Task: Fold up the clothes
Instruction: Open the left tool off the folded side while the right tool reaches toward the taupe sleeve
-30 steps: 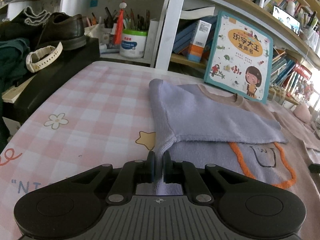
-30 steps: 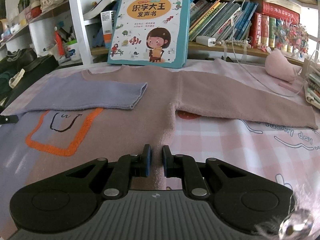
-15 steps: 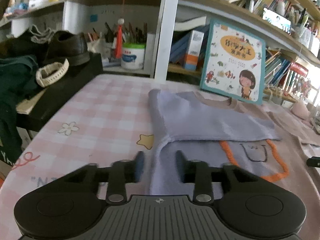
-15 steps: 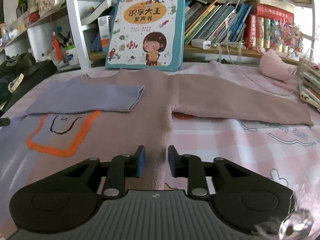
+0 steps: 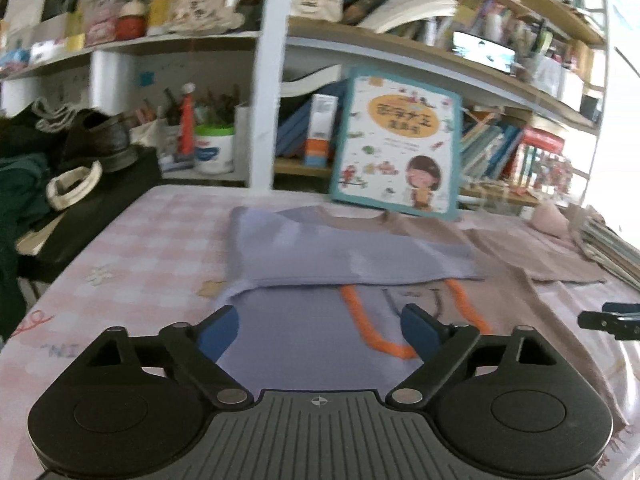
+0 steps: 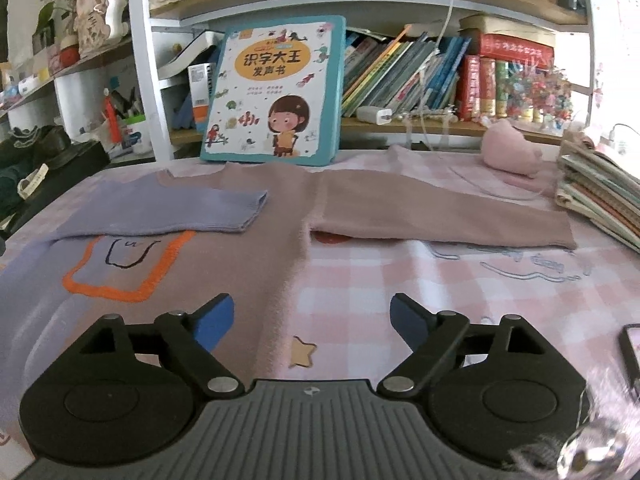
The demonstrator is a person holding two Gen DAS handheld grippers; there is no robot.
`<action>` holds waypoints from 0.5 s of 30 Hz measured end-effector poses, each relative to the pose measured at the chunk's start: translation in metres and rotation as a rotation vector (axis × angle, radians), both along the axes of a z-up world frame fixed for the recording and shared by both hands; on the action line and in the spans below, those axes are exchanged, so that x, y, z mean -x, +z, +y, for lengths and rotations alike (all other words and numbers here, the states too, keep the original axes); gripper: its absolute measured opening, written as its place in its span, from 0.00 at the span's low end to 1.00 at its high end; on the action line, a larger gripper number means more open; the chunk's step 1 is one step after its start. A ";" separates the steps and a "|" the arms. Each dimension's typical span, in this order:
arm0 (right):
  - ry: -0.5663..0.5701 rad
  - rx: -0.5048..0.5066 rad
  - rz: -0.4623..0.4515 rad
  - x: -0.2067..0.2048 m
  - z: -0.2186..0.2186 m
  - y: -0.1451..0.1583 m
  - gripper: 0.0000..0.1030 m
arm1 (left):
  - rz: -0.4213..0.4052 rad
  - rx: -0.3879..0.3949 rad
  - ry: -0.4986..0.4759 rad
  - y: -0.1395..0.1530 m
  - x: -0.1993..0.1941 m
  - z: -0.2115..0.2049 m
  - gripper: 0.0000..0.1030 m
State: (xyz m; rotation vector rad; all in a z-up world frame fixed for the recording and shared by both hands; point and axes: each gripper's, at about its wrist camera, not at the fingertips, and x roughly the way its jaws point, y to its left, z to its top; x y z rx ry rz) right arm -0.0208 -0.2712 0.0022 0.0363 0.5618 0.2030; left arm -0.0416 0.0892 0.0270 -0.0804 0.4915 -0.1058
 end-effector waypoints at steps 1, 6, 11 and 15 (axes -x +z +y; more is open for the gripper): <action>-0.008 -0.001 -0.001 0.002 -0.003 0.000 0.86 | 0.003 -0.006 -0.014 -0.001 -0.001 -0.006 0.92; -0.043 -0.005 -0.002 0.008 -0.017 -0.001 0.89 | 0.016 -0.026 -0.076 -0.005 -0.006 -0.031 0.92; -0.074 -0.016 0.008 0.011 -0.029 -0.005 0.89 | 0.027 -0.050 -0.115 -0.009 -0.010 -0.048 0.92; -0.090 -0.024 0.012 0.013 -0.035 -0.008 0.89 | 0.033 -0.070 -0.127 -0.011 -0.013 -0.056 0.93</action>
